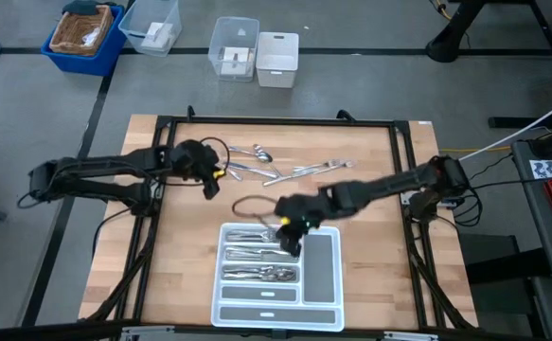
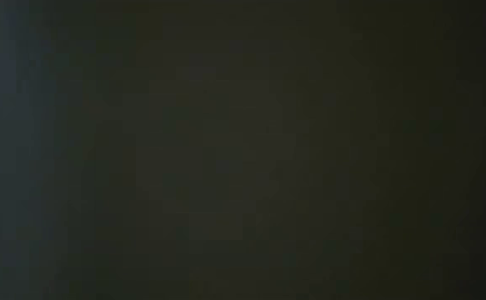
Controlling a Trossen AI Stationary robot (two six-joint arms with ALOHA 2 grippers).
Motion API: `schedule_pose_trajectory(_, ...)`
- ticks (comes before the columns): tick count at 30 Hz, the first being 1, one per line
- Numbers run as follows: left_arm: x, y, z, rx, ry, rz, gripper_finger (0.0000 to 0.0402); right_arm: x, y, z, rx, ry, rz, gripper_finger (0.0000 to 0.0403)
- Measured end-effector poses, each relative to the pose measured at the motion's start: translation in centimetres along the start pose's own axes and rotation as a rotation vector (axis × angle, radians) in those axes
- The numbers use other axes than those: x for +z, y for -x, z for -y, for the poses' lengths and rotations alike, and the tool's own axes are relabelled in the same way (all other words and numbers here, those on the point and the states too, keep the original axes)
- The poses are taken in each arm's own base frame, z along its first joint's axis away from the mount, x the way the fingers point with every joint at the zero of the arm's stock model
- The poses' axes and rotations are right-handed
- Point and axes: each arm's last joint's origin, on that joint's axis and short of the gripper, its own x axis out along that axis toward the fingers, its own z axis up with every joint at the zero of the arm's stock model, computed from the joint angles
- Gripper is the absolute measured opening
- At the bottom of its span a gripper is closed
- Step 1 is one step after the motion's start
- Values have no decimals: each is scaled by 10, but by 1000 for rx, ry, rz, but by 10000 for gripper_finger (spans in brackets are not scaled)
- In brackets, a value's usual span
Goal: Sort silverware
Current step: Put the silver spoon into the bottom section of the white silverware tray, then put the silver fork into the top section of the white silverware tray
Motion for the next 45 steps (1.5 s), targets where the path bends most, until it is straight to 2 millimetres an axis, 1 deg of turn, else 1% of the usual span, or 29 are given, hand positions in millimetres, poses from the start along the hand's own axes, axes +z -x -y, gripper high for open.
schedule_pose_trajectory(2, 1, 0, -7, 27, 6, 3, 19, -5, -6, -14, 11, 63, 51, 9)
schedule_pose_trajectory(4, 2, 0, -13, 50, 6, 7, 19, -9, -15, -25, 30, 115, 87, 9)
schedule_pose_trajectory(8, 3, 0, -21, 83, 0, 8, 19, -17, -40, -34, 72, 157, 100, 8)
schedule_pose_trajectory(12, 3, 0, -26, 102, 14, 8, 19, -29, -67, -28, 83, 159, 12, 9)
schedule_pose_trajectory(15, 3, 0, -28, 111, 22, 8, 19, -35, -82, -23, 84, 154, -38, 10)
schedule_pose_trajectory(19, 3, 0, -29, 112, 23, 8, 19, -43, -98, -17, 98, 152, -101, 9)
schedule_pose_trajectory(24, 3, 0, -29, 112, 23, 7, 19, -51, -113, -14, 144, 151, -166, 12)
schedule_pose_trajectory(28, 3, 0, -29, 112, 18, 7, 19, -58, -119, -15, 149, 186, -197, 14)
schedule_pose_trajectory(34, 3, 0, -29, 112, -21, 5, 19, -57, -119, -13, 142, 206, -189, 32)
schedule_pose_trajectory(40, 3, 0, -29, 112, -19, 5, 19, -57, -119, -13, 142, 204, -190, 70)
schedule_pose_trajectory(45, 3, -1, -29, 119, -1, 4, 19, -57, -119, -13, 141, 162, -195, 105)
